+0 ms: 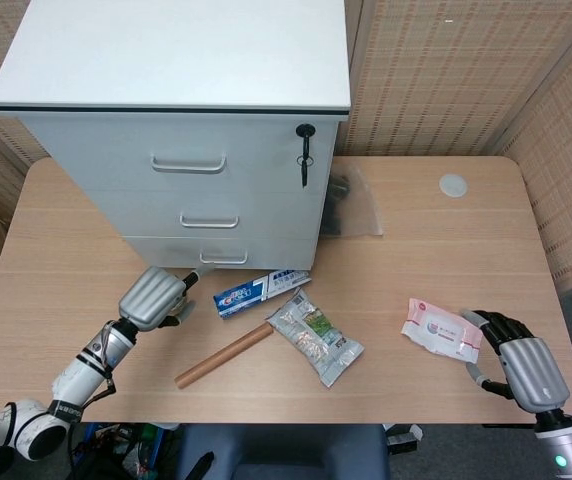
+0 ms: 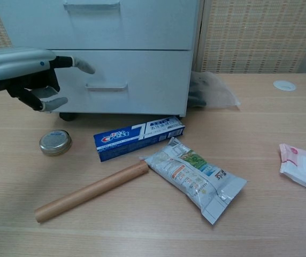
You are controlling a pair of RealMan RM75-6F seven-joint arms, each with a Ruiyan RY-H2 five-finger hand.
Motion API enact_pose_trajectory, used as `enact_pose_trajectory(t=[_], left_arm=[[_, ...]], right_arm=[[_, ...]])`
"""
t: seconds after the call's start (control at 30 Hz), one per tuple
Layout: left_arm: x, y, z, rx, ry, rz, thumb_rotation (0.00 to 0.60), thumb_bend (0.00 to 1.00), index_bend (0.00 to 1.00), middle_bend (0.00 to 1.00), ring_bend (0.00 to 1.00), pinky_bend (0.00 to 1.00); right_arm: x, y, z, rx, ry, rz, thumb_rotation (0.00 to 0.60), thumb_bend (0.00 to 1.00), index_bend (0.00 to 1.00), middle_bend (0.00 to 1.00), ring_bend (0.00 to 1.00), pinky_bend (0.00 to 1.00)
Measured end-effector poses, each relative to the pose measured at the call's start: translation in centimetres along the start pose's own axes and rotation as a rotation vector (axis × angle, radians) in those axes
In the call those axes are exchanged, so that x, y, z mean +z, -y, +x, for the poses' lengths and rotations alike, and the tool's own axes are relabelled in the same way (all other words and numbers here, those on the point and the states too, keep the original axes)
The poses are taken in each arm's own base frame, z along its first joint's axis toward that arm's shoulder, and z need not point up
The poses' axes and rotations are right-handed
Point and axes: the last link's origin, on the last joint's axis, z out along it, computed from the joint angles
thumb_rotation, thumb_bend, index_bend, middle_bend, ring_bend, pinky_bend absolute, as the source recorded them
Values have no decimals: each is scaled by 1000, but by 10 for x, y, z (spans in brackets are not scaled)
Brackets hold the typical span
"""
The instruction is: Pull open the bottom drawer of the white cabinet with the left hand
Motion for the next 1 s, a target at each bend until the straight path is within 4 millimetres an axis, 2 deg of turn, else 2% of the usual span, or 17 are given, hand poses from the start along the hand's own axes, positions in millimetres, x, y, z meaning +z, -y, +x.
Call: enact_pose_trajectory(t=[0.4, 0.73, 1.0], left_arm=[[28, 3, -15, 0, 39, 33, 600, 458, 122, 908, 940, 1000], [37, 8, -23, 5, 57, 51, 600, 458, 126, 908, 940, 1000], [37, 9, -27, 17, 67, 50, 600, 458, 133, 908, 940, 1000]], right_arm=[[1, -2, 0, -3, 4, -8, 600, 252, 162, 201, 177, 237], [0, -3, 0, -6, 10, -19, 600, 252, 162, 201, 177, 237], [0, -4, 0, -6, 14, -25, 600, 251, 162, 201, 177, 237]])
